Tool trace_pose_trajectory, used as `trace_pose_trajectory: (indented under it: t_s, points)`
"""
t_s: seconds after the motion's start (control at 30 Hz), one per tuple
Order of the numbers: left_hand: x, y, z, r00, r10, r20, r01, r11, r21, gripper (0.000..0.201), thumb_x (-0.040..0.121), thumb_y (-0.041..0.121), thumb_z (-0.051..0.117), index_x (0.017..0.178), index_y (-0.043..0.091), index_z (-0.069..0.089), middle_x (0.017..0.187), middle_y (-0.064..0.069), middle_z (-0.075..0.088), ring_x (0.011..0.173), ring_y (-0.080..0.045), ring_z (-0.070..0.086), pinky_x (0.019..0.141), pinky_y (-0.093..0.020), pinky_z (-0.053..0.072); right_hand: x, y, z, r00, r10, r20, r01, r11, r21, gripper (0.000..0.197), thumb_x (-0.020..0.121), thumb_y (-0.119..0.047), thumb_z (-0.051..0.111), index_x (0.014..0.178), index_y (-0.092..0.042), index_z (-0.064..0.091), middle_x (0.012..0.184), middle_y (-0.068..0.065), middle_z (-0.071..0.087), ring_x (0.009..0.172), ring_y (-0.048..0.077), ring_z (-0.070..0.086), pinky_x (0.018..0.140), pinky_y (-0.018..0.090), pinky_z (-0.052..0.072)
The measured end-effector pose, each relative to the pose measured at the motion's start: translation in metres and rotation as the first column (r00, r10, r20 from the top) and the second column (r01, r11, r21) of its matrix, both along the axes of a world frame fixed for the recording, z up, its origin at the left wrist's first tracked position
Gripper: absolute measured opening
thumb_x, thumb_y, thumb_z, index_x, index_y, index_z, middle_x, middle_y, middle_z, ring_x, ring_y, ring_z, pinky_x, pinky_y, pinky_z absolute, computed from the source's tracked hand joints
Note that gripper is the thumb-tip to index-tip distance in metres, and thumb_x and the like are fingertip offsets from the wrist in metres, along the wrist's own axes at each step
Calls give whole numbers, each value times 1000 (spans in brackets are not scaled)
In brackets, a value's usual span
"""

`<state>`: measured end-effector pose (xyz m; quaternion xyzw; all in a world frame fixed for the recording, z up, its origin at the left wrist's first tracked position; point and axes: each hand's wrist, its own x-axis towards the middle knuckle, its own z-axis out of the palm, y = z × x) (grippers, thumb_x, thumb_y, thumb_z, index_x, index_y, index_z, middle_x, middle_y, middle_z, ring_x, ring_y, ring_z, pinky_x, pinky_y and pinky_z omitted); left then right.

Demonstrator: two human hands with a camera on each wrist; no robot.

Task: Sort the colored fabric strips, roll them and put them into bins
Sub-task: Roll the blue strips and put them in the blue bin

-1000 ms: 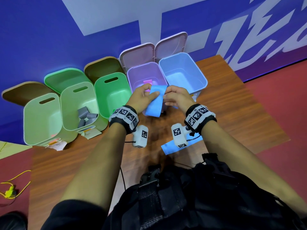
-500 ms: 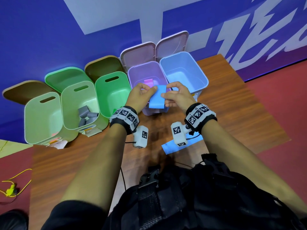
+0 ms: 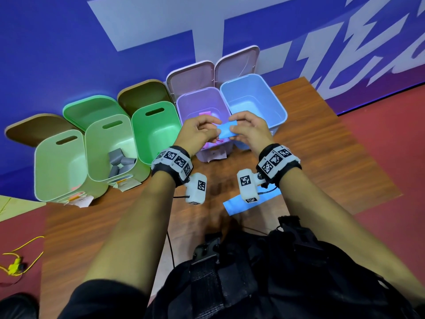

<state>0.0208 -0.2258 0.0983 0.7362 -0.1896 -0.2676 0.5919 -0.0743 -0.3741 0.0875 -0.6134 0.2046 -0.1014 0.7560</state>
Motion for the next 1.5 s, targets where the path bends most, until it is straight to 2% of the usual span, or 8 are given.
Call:
trace_pose_trajectory:
  t_s: [0.27, 0.53, 0.8, 0.97, 1.1, 1.2, 1.37, 1.5]
  points:
    - [-1, 1, -10, 996, 35, 86, -37, 999, 16, 16, 92, -2, 60, 97, 7, 72, 70, -8, 62, 60, -15, 56, 67, -23, 53, -3, 0, -8, 997, -70, -35, 66, 992, -108, 24, 85, 5, 71, 106, -7, 66, 86, 16, 68, 79, 24, 71, 73, 25, 57]
    - [-3, 3, -10, 996, -18, 85, 15, 999, 37, 19, 80, 8, 80, 97, 10, 71, 68, 1, 58, 59, -10, 57, 68, -24, 51, -1, 0, -3, 997, -77, -12, 75, 993, -89, 13, 87, -1, 72, 99, -2, 70, 96, 27, 70, 82, 26, 74, 70, 21, 57]
    - [-2, 7, -6, 987, -14, 161, 9, 999, 31, 13, 88, 13, 73, 94, 3, 75, 82, -25, 68, 62, -17, 52, 64, -26, 50, 1, -1, -10, 996, -85, -22, 77, 969, -234, 14, 82, -13, 80, 94, -10, 75, 72, 3, 62, 62, 12, 57, 58, 17, 45]
    - [-2, 8, -10, 983, -17, 184, 10, 999, 39, 5, 88, 13, 73, 88, 9, 77, 82, -4, 71, 65, -10, 56, 67, -24, 50, -1, -2, -16, 998, -70, 0, 65, 922, -382, 13, 81, -16, 81, 91, -20, 75, 94, -6, 58, 74, 13, 60, 59, 13, 42]
    - [-1, 6, -10, 970, -53, 238, 42, 998, 52, 4, 87, 14, 74, 86, 17, 76, 87, 0, 72, 82, -11, 65, 84, -27, 52, -2, -2, -12, 998, -57, 9, 56, 938, -343, 9, 84, -5, 76, 92, -8, 71, 74, -9, 64, 59, -1, 56, 57, 13, 42]
    - [-1, 3, -8, 980, -52, 193, 46, 998, 33, 2, 87, 12, 73, 89, 11, 74, 81, -6, 70, 75, -14, 62, 82, -32, 53, -2, -2, -9, 998, -57, 7, 57, 956, -287, 8, 85, 0, 73, 91, -3, 69, 65, -13, 63, 53, -3, 54, 53, 10, 42]
    - [-2, -1, -4, 989, -21, 145, 19, 1000, 19, 7, 86, 5, 73, 91, 9, 71, 76, -14, 64, 72, -21, 60, 83, -42, 56, -2, -4, -4, 998, -52, 41, 61, 953, -297, 19, 82, 3, 75, 84, -15, 68, 70, -15, 67, 71, 5, 63, 71, 15, 50]
    - [-3, -4, 1, 986, -17, 168, 18, 1000, -5, 13, 85, 1, 72, 86, 13, 70, 71, -3, 62, 70, -15, 59, 79, -31, 56, -2, -3, 0, 998, -10, 55, 24, 965, -261, 18, 83, 0, 75, 84, -17, 68, 75, -6, 70, 75, 10, 66, 74, 21, 53]
